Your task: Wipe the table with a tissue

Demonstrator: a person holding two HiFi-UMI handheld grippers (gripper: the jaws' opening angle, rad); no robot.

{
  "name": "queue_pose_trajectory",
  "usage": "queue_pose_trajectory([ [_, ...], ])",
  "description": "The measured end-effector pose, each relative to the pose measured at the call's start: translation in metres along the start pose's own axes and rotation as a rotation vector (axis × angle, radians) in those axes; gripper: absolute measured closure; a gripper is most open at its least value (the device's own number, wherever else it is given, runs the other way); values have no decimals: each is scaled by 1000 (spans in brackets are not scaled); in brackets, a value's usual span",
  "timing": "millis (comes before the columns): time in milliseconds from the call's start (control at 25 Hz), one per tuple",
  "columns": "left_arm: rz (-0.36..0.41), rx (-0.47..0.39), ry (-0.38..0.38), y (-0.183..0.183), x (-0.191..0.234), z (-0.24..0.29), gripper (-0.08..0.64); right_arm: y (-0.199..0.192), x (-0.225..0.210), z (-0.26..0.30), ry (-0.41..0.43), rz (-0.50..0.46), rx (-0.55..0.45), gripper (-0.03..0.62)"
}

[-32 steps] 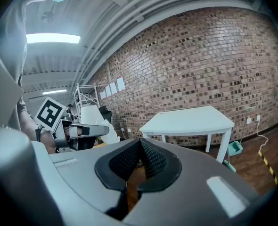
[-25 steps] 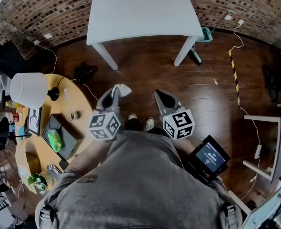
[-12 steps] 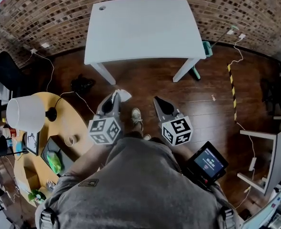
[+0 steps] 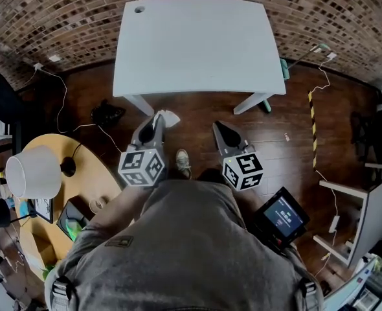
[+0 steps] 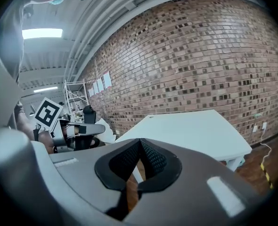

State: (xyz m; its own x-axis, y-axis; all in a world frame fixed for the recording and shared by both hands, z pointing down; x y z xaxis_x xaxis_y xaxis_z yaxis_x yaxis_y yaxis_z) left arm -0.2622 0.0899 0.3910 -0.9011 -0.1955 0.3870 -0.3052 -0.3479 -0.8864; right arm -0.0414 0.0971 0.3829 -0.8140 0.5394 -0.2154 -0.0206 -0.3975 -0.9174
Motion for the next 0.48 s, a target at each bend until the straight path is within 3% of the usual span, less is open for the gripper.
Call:
queue_pose_trajectory([
  [480,24,29,25,7,2,65,532,12,-57,44,15,31,8,580],
])
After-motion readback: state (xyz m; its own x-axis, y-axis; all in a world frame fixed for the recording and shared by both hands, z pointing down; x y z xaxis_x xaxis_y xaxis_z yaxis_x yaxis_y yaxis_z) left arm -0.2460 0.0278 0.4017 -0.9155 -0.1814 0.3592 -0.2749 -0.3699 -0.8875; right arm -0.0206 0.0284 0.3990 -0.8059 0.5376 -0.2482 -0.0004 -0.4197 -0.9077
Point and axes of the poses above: the fingertips, and each gripper's own axes: z forward along the fingers, x to its left, y out of its top, the point moved 6 cm from there along -z, backward along the fingers, and after that the axes turned 3 degrees about -x, right-handed, at the moved point
